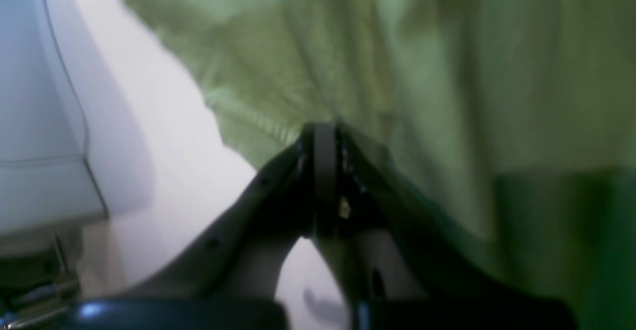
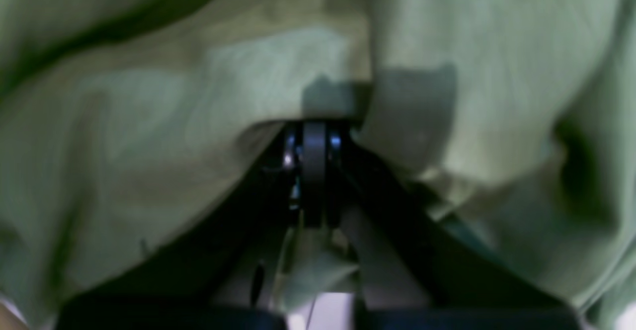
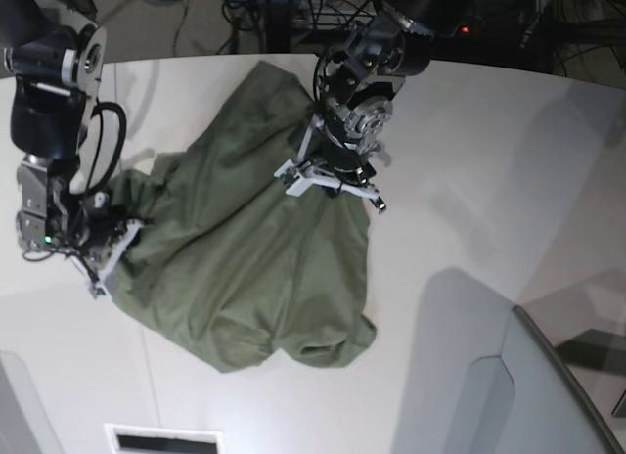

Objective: Layout the t-shirt on the table in an organized manner, then fold the t-shirt properly
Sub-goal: 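Drag the held shirt toward the robot with both grippers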

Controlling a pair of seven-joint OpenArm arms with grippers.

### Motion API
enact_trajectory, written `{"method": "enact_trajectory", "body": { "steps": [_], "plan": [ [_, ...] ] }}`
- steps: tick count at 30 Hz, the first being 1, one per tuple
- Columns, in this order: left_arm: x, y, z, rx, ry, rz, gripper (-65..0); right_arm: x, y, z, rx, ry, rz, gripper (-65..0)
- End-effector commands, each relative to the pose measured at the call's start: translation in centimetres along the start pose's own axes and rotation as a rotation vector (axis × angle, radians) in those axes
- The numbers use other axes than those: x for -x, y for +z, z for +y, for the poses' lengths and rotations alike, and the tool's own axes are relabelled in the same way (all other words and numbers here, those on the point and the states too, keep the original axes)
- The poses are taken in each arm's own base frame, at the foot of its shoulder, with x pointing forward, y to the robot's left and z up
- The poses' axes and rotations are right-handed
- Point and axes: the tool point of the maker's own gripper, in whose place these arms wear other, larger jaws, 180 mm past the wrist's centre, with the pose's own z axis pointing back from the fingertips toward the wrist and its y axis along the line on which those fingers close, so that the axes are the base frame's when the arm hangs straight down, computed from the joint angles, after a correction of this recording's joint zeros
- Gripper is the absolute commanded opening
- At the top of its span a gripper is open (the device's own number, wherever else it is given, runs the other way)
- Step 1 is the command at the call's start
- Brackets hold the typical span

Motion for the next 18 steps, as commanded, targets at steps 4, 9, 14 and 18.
{"method": "enact_trajectory", "body": {
  "steps": [4, 9, 14, 18],
  "plan": [
    [-2.1, 3.7, -3.1, 0.154, -0.016, -0.046, -65.0, -5.9, -0.1, 1.7, -0.026, 0.117, -0.095, -65.0],
    [-9.3, 7.4, -1.7, 0.144, -0.056, -0.223, -65.0, -9.0, -0.1, 8.0, -0.155, 0.382, -0.140, -65.0],
    [-12.6, 7.2, 6.1, -0.026, -0.046, -0.260, -65.0, -9.4, 3.5, 6.2, -0.055, 0.398, -0.198, -65.0],
    [-12.5, 4.9, 10.5, -0.095, -0.037, -0.216, -65.0, -5.3, 6.9, 5.2, 0.057, 0.436, -0.154, -65.0]
  ]
}}
